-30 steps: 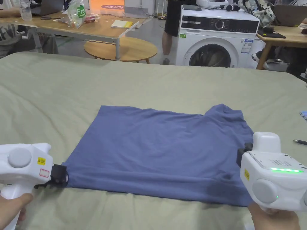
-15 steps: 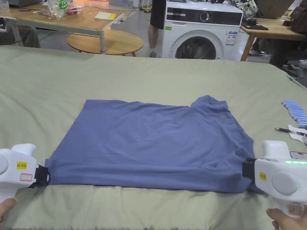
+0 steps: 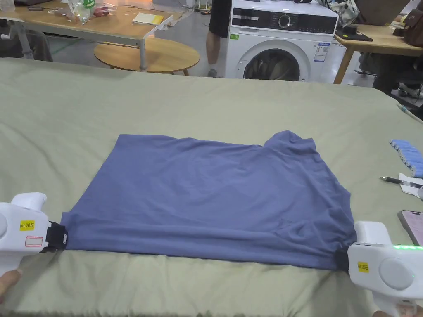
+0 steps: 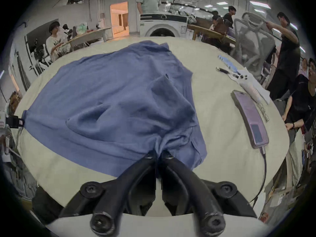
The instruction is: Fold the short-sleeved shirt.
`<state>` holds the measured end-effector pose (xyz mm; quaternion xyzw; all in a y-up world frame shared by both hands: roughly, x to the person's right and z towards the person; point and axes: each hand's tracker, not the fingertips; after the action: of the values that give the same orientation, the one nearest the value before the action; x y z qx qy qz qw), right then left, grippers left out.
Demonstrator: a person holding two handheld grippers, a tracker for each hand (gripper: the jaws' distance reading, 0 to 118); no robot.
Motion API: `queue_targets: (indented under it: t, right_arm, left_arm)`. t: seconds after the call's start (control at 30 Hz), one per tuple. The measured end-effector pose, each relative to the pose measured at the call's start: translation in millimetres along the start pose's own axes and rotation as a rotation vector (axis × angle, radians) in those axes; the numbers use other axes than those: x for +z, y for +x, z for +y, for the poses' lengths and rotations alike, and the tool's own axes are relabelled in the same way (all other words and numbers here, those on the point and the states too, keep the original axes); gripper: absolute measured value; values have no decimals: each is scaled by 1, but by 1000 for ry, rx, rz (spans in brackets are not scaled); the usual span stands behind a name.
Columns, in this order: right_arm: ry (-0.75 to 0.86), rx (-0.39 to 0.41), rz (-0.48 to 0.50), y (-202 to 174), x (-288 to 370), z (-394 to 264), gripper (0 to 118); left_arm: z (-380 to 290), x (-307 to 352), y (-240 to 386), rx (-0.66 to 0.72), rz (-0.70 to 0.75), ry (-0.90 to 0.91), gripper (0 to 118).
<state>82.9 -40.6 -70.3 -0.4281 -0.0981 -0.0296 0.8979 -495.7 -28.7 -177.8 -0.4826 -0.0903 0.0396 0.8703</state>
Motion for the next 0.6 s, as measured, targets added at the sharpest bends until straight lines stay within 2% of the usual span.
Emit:
queue_targets:
  t: [0.27, 0.6]
  right_arm:
    - [190, -19, 34, 0, 44, 59, 0]
    - [227, -89, 10, 4, 1, 145, 1]
  left_arm:
    - [51, 28, 8, 3, -51, 177, 0]
    - [145, -1, 3, 33, -71, 241, 0]
